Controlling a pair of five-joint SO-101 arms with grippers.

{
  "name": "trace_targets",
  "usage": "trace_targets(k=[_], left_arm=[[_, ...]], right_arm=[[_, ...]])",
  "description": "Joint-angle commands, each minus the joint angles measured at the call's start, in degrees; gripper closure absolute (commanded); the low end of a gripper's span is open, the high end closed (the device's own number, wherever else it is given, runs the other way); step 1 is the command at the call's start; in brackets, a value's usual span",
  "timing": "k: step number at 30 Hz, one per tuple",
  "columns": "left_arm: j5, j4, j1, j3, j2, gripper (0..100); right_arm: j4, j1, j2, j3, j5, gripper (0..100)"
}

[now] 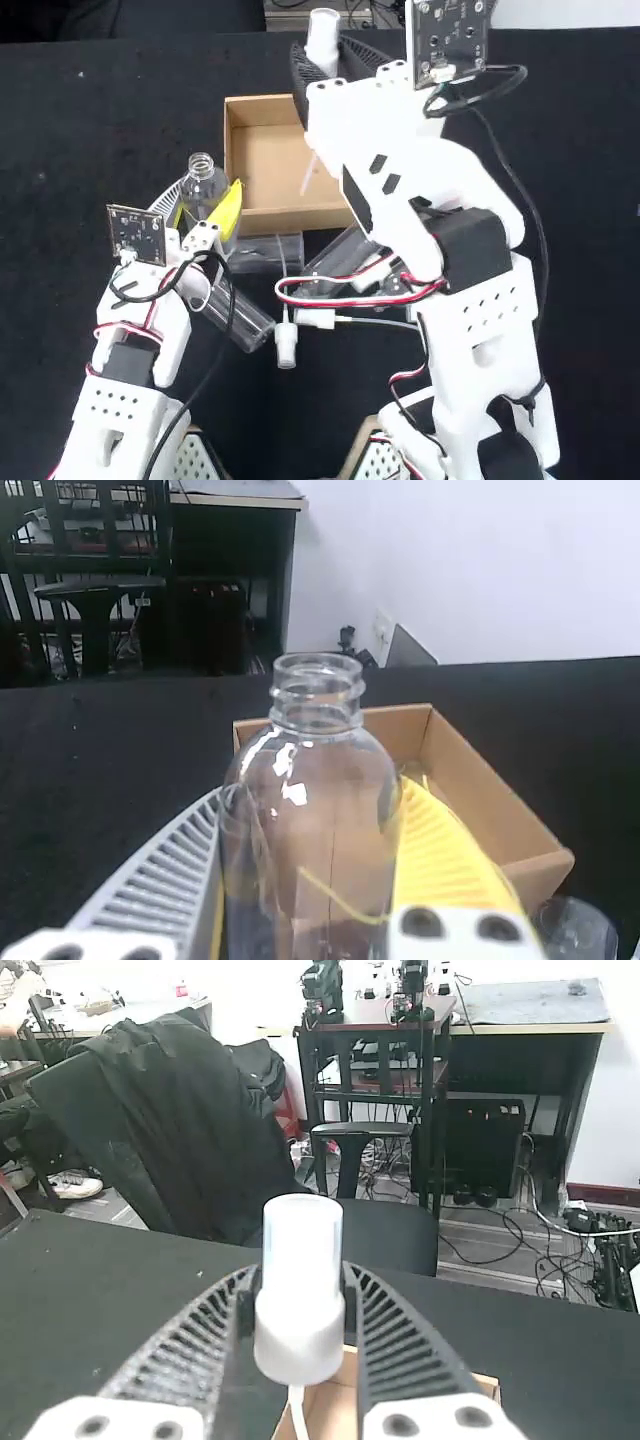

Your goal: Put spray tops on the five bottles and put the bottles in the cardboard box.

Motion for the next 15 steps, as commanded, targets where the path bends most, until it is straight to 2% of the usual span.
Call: trace_targets(k=[1,15], left_arm=[[0.44,-1.49,0.84,1.63,-0.35,96],[0.35,-1.49,2.33,2.86,-0.35,96]], right_arm=[[-2.99,-0.88,-2.68,-3.21,-0.44,96.6],[-5.01,-4.22,-2.68,-1.27,-0.53,96.9]])
